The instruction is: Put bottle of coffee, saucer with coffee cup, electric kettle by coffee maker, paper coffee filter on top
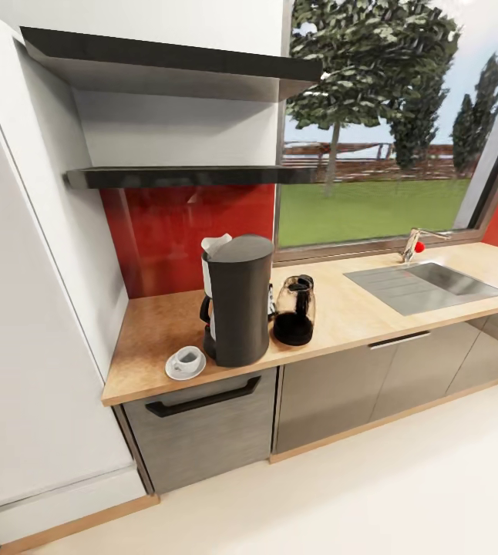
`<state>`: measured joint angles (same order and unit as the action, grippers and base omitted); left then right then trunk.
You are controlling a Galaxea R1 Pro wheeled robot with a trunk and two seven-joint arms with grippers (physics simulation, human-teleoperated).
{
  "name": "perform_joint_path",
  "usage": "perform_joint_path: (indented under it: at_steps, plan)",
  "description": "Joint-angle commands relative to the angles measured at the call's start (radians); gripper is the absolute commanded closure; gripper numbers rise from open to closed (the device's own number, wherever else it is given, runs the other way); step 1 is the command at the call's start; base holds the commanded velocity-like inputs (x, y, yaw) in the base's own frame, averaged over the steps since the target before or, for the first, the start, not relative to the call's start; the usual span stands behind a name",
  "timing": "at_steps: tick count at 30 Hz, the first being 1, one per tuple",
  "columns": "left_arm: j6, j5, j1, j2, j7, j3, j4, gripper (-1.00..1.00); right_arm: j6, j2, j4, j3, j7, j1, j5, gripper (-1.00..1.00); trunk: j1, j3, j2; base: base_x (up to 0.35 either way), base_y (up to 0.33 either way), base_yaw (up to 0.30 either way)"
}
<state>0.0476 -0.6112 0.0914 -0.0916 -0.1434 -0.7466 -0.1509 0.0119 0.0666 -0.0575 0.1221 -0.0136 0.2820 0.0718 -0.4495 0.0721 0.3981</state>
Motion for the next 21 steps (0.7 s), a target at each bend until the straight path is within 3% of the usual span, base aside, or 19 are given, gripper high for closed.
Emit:
perform_joint_path:
  at_steps: [1, 5, 7, 12, 21]
  plan:
    - [0.004, -0.007, -0.014, -0.001, 0.017, -0.032, 0.000, -1.00, 0.001, -0.001, 0.000, 0.008, -0.001, 0.000, 0.009, -1.00, -0.001, 0.002, 0.002, 0.000, 0.000, 0.000]
    - [0.006, -0.005, -0.070, -0.004, 0.091, -0.109, 0.000, -1.00, 0.001, -0.008, 0.017, 0.007, -0.001, 0.000, 0.011, -1.00, -0.001, 0.002, 0.002, 0.000, 0.000, 0.000]
    - [0.007, -0.006, -0.081, -0.005, 0.125, -0.129, 0.000, -1.00, 0.001, -0.009, 0.025, 0.006, -0.002, 0.000, 0.011, -1.00, -0.001, 0.002, 0.002, 0.000, 0.000, 0.000]
    - [0.008, -0.007, -0.087, -0.005, 0.183, -0.142, -0.002, -1.00, 0.002, -0.010, 0.030, 0.005, 0.000, 0.000, 0.011, -1.00, -0.001, 0.002, 0.002, 0.000, 0.000, 0.000]
    - [0.008, -0.010, -0.088, -0.003, 0.195, -0.141, -0.001, -1.00, 0.002, -0.010, 0.031, 0.005, 0.000, 0.000, 0.011, -1.00, -0.001, 0.002, 0.002, 0.000, 0.000, 0.000]
